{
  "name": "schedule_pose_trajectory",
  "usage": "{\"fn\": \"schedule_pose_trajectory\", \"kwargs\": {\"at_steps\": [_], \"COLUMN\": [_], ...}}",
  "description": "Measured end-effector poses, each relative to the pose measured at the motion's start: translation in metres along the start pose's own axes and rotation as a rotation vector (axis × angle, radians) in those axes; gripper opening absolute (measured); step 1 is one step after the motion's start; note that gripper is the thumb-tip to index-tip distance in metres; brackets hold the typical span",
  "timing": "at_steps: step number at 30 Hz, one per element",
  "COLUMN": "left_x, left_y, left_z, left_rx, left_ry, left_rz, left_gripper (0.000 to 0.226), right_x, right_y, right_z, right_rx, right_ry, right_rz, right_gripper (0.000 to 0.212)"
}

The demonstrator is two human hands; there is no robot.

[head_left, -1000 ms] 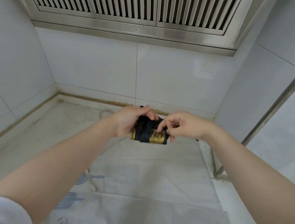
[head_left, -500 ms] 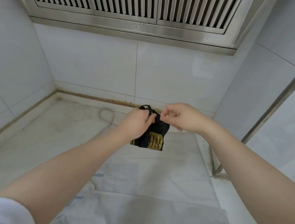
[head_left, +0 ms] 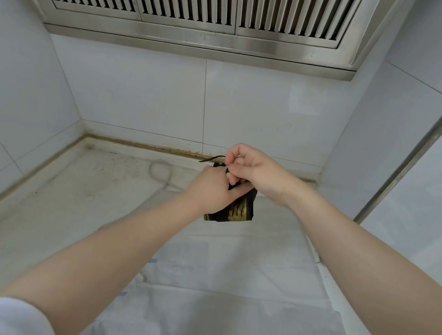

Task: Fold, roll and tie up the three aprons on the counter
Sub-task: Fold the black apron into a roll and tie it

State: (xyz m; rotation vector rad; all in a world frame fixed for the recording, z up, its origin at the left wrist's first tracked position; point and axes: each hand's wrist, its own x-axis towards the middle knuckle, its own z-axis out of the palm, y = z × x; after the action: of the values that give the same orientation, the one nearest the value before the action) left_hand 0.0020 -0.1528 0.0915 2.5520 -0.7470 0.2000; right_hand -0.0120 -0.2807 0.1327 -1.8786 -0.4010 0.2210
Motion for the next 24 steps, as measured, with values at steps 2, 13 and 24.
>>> {"fn": "schedule_pose_trajectory", "kwargs": {"at_steps": [2,13,24], "left_x": [-0.001,-0.004,-0.006], "left_y": [-0.001,-0.022,-0.025], "left_z": [0.002,0.014,0.024], "left_rx": [-0.027,-0.228,-0.435], "left_ry": [-0.065,-0.076,-0.092], "left_rz": [-0.002,-0.291,-0.27], "left_gripper": [0.038,0.033,0.03], "right_x": [0.0,0.006,0.009], "right_y": [0.003,0.033,0.064], "right_z": [0.003,-0.001,0.003], "right_rx": [0.054,0.045,-0.72], "right_ry": [-0.004,0.029,0.152], "right_rz": [-0.017,0.122,-0.089], "right_gripper": [0.024,0.049,0.02]}}
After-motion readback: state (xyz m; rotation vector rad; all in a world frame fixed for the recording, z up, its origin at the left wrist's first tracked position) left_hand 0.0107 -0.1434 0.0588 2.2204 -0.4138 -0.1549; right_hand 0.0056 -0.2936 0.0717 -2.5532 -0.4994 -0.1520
